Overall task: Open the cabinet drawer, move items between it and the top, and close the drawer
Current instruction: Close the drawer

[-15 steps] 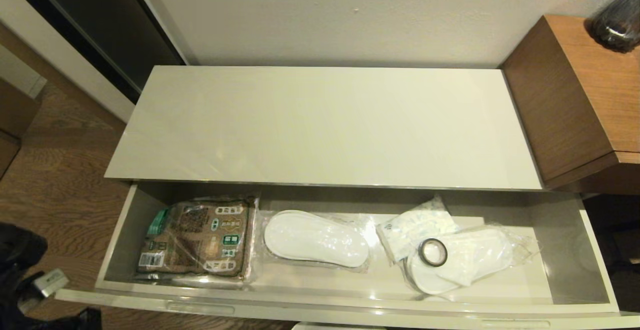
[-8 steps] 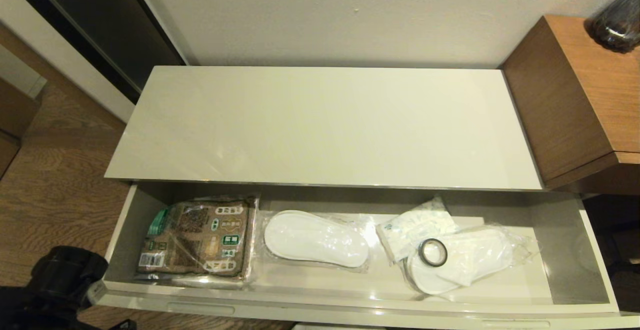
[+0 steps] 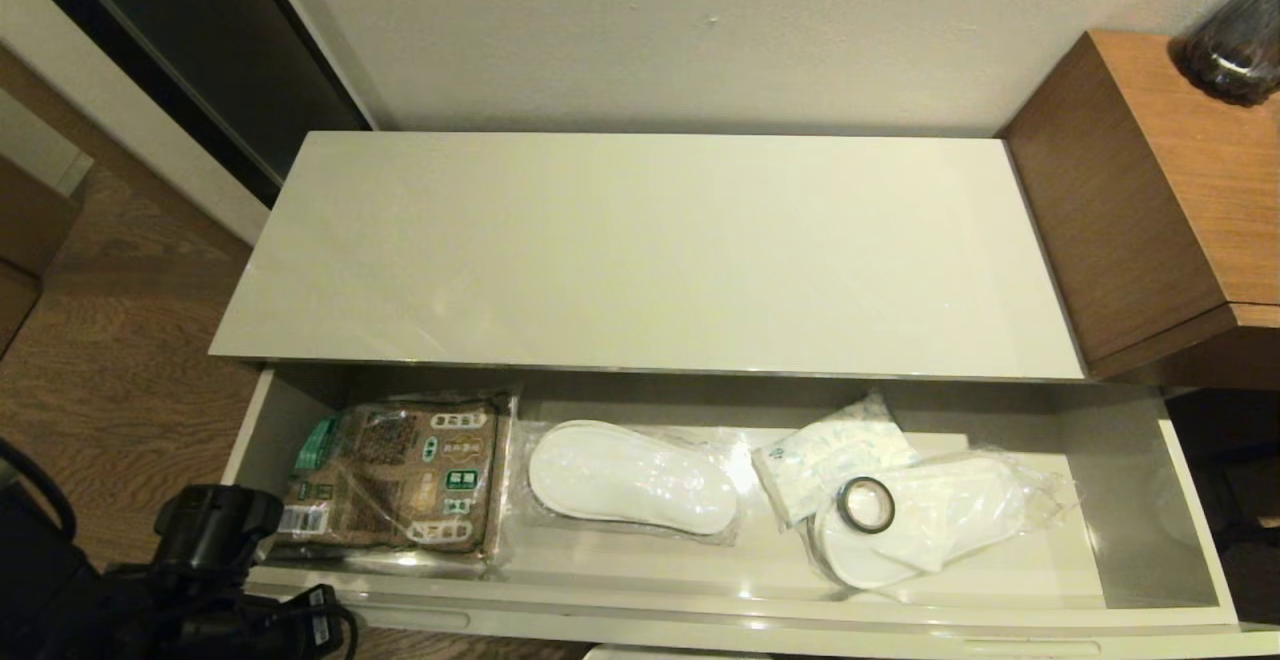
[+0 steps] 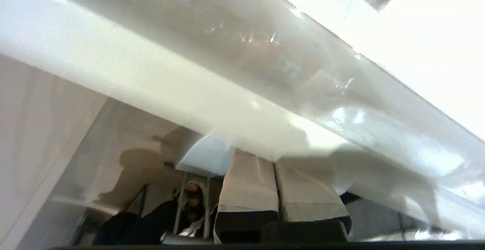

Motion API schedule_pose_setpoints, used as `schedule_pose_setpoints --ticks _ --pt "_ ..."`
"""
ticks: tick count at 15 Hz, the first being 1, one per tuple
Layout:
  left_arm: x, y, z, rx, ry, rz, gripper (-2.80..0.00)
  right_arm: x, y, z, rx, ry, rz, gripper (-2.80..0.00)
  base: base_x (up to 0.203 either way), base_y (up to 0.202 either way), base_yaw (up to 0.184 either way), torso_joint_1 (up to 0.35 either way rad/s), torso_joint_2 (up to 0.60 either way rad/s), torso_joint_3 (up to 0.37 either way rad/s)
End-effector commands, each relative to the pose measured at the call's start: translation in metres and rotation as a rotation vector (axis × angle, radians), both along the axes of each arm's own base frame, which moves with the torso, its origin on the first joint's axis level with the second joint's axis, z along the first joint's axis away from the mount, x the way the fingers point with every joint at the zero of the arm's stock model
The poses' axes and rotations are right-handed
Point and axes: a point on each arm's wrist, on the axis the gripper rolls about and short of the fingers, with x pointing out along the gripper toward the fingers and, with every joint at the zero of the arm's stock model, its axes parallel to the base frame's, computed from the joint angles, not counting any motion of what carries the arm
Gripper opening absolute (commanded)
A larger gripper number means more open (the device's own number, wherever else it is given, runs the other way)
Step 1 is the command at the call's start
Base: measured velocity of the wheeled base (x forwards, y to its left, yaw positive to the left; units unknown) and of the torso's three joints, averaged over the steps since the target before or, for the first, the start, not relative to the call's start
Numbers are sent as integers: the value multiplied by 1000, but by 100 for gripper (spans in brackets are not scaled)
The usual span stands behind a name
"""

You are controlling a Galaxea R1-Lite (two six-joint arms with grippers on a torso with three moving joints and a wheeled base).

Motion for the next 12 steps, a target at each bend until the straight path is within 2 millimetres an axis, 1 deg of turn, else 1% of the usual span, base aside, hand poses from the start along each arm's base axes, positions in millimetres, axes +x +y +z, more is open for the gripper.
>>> schedule_pose_setpoints --ticks 1,2,4,5,6,8,10,12 --pt "9 1 -6 -4 1 14 -280 0 0 0 -1 3 0 -280 0 0 0 0 0 0" --pt "13 1 -4 -6 -14 15 -280 0 0 0 -1 3 0 -280 0 0 0 0 0 0" --pt "14 1 -4 -8 -15 21 -280 0 0 0 -1 3 0 -280 0 0 0 0 0 0" --pt "23 1 1 -15 -44 39 -280 0 0 0 -1 3 0 -280 0 0 0 0 0 0" --pt "34 2 12 -21 -79 54 -280 0 0 0 -1 3 0 -280 0 0 0 0 0 0" --pt "49 2 39 -34 -115 74 -280 0 0 0 -1 3 0 -280 0 0 0 0 0 0" --pt "71 2 77 -58 -160 102 -280 0 0 0 -1 3 0 -280 0 0 0 0 0 0" --pt "97 2 114 -79 -223 117 -280 0 0 0 -1 3 0 -280 0 0 0 0 0 0"
